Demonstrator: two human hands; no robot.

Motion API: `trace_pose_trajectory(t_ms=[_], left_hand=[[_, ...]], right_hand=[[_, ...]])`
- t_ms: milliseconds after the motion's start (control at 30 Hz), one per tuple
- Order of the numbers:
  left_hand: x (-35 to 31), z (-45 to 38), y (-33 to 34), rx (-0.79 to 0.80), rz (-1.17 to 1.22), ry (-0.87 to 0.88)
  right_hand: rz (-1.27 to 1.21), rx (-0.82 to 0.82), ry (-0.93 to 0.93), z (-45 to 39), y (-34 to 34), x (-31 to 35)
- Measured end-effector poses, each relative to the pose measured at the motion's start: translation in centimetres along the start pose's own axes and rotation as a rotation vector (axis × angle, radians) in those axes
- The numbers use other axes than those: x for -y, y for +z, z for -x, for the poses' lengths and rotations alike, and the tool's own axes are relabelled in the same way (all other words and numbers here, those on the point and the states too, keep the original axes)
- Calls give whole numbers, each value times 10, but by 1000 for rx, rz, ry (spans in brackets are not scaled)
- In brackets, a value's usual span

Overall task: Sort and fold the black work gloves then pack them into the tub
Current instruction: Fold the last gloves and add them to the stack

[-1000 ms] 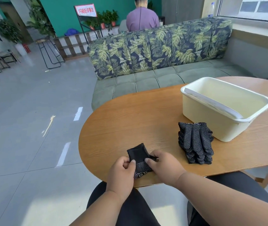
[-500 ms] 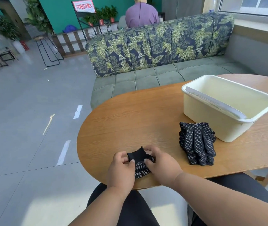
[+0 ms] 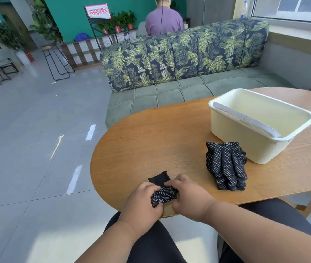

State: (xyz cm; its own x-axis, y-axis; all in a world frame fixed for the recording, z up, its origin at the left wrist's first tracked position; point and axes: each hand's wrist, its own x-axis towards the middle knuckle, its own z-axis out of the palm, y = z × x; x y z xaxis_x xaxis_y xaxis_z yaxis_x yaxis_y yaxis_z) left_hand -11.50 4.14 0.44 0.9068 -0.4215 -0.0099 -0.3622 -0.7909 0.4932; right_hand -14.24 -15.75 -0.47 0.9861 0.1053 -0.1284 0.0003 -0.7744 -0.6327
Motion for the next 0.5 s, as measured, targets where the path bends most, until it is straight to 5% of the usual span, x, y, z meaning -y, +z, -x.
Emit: trace_pose_trajectory(t_ms=[300,500], left_hand=[[-11,2,-12,-6,96,-70],[-13,8,-14,13,287,-76]], right_hand=[[239,-59,-38,4,-5,12],[186,-345,-202,9,-15,3]])
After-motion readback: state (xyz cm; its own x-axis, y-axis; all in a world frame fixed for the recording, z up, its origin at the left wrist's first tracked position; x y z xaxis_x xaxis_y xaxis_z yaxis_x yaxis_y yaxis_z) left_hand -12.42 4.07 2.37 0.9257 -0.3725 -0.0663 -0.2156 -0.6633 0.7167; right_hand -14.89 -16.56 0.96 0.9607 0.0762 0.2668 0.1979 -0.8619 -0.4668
